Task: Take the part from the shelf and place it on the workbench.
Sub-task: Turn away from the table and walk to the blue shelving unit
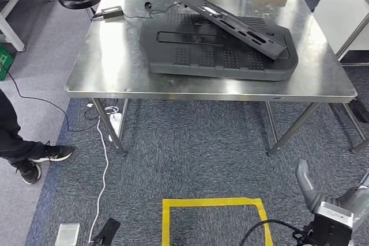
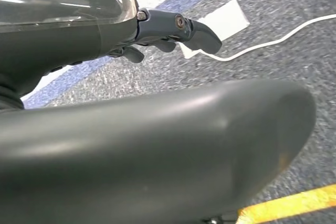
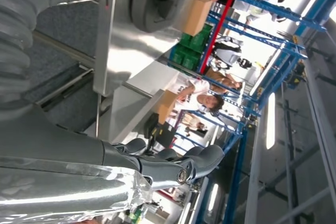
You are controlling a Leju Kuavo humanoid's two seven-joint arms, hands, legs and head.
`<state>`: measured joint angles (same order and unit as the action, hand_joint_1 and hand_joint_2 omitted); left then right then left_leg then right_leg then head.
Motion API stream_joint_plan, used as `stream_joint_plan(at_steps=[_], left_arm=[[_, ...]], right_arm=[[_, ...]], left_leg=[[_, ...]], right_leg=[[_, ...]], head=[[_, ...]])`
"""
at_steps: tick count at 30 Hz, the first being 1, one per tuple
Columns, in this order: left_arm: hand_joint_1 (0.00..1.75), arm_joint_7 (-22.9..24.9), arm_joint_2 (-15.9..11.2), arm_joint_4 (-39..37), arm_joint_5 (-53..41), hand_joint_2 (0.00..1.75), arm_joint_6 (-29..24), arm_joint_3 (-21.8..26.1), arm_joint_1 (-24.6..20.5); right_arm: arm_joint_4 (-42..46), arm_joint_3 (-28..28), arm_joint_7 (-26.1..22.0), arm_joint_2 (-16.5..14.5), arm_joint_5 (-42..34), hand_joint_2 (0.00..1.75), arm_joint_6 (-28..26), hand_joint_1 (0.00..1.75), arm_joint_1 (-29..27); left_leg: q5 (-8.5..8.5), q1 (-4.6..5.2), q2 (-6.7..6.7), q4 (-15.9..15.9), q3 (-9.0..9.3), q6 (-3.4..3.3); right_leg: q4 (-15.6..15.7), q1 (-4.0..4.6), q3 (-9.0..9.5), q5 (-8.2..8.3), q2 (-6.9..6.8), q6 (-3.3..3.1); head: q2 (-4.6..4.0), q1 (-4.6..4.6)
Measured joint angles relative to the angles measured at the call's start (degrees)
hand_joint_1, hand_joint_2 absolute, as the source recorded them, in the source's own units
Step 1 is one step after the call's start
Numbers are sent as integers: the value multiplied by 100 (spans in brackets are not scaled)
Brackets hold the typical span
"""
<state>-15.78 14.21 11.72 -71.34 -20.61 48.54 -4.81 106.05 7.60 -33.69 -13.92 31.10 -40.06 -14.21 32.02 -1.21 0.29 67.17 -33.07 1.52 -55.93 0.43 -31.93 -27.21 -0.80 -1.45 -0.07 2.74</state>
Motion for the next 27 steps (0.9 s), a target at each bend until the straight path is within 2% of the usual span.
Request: stream_joint_plan(at_steps=[1, 2, 3, 5, 6, 7, 8, 10, 11, 12, 13, 14, 16, 17, 18, 20, 21, 22, 23, 24, 26, 27], left_arm=[[0, 0, -2, 0, -3, 0, 0, 0, -6], [0, 1, -3, 0, -7, 0, 0, 0, -13], [0, 1, -4, 0, -10, 0, 0, 0, -17], [0, 2, -4, -1, -14, 0, 0, 0, -9], [0, 3, -5, -1, -15, 0, 0, 1, -5], [0, 3, -6, -1, -15, 0, 0, 1, -5], [0, 4, -7, -1, -15, 0, 0, 2, -8], [0, 4, -9, 0, -15, 0, 0, 2, -11], [0, 4, -10, 0, -15, 0, 0, 3, -9], [0, 4, -11, 0, -15, 0, 0, 3, -7], [0, 4, -11, 0, -15, 0, 0, 4, -6], [0, 4, -12, 0, -15, 0, 0, 4, -7], [0, 3, -10, 0, -15, 0, 0, 4, -8], [0, 3, -9, 0, -15, 0, 0, 4, -9], [0, 2, -8, 0, -15, 0, 0, 4, -11], [0, 2, -4, -1, -15, 0, 1, 4, -12], [0, 2, -3, -1, -15, 0, 2, 4, -9], [0, 2, -2, -1, -15, 0, 2, 4, -6], [0, 2, -2, -1, -15, 0, 2, 4, -3], [0, 2, -3, 0, -15, 0, 2, 4, -3], [0, 2, -7, 0, -15, 0, 2, 4, 0], [0, 3, -9, 0, -15, 0, 2, 4, 3]], right_arm=[[-2, -1, 8, 0, 0, 175, 0, 0, 1], [-2, -4, 20, 1, 1, 131, 0, 0, 2], [-2, -8, 33, 1, 1, 87, 0, 0, 2], [-2, -15, 58, 7, 1, 0, 0, 0, 2], [-2, -15, 66, 12, -1, 0, 0, 0, 0], [-3, -15, 74, 21, -2, 0, 0, 0, 0], [-4, -14, 85, 30, -3, 0, 0, 0, 0], [-13, -15, 101, 48, -5, 0, 0, 0, 0], [-21, -14, 107, 55, -7, 0, 0, 0, -1], [-30, -14, 108, 60, -8, 0, 0, 0, -2], [-39, -14, 108, 66, -8, 0, 1, 0, -2], [-45, -15, 110, 73, -5, 0, 1, 0, 0], [-50, -21, 115, 90, 7, 0, 1, 0, 11], [-49, -24, 118, 97, 17, 0, 0, 0, 17], [-48, -26, 120, 102, 25, 0, 0, 0, 20], [-45, -25, 126, 113, 32, 0, 0, 0, 19], [-45, -26, 128, 117, 32, 0, 0, 0, 21], [-46, -30, 131, 122, 33, 0, 0, 0, 26], [-48, -34, 133, 124, 33, 0, 0, 0, 29], [-50, -39, 138, 126, 34, 0, 0, 0, 29], [-55, -49, 150, 133, 36, 0, 0, 0, 23], [-56, -56, 156, 138, 37, 0, 0, 0, 21]], left_leg=[[-62, -9, -2, -390, 245, 16], [-63, -14, -5, -687, 414, 12], [-26, -10, -10, -851, 490, -9], [-20, 9, -15, -898, 459, -108], [-54, 9, -12, -904, 429, -166], [-98, 7, -6, -910, 390, -230], [-145, 1, 0, -917, 339, -285], [-237, 9, 9, -916, 224, -345], [-280, 18, 13, -913, 168, -351], [-322, 26, 15, -911, 116, -352], [-359, 36, 17, -909, 70, -351], [-394, 48, 16, -908, 33, -348], [-452, 71, 10, -908, -17, -333], [-485, 78, 8, -908, -34, -311], [-516, 76, 8, -908, -52, -281], [-591, 56, 12, -921, -84, -207], [-591, 43, 12, -920, -103, -175], [-514, 40, 10, -868, -140, -151], [-355, 42, 7, -726, -201, -132], [-111, 42, 5, -459, -298, -121], [355, 45, 2, 285, -515, -95], [461, 44, 2, 568, -563, -82]], right_leg=[[-87, -4, -88, 4, 3, 25], [-164, -2, -163, 13, 5, 56], [-221, 5, -221, 32, 8, 91], [-259, 3, -286, 95, 13, 162], [-275, -7, -310, 83, 16, 194], [-353, -19, -350, -14, 20, 229], [-541, -33, -422, -202, 22, 263], [-1237, -60, -630, -727, 24, 324], [-1603, -69, -716, -912, 23, 341], [-1834, -73, -735, -985, 23, 347], [-1852, -73, -648, -938, 24, 340], [-1622, -71, -445, -803, 26, 320], [-713, -48, 166, -525, 43, 233], [-296, -30, 416, -459, 53, 192], [-27, -9, 563, -440, 62, 160], [117, 26, 594, -417, 68, 121], [143, 22, 570, -367, 56, 96], [170, 15, 536, -308, 43, 55], [195, 3, 490, -245, 28, 16], [203, -8, 433, -195, 12, -12], [158, 2, 293, -125, 2, -41], [128, 6, 223, -96, -1, -41]], head=[[0, -4], [0, -5], [0, -7], [0, -4], [0, -4], [0, 3], [0, 10], [0, 25], [0, 25], [0, 24], [0, 24], [0, 24], [0, 23], [0, 21], [0, 20], [0, 19], [0, 20], [0, 19], [0, 14], [0, 9], [0, -1], [0, -1]])
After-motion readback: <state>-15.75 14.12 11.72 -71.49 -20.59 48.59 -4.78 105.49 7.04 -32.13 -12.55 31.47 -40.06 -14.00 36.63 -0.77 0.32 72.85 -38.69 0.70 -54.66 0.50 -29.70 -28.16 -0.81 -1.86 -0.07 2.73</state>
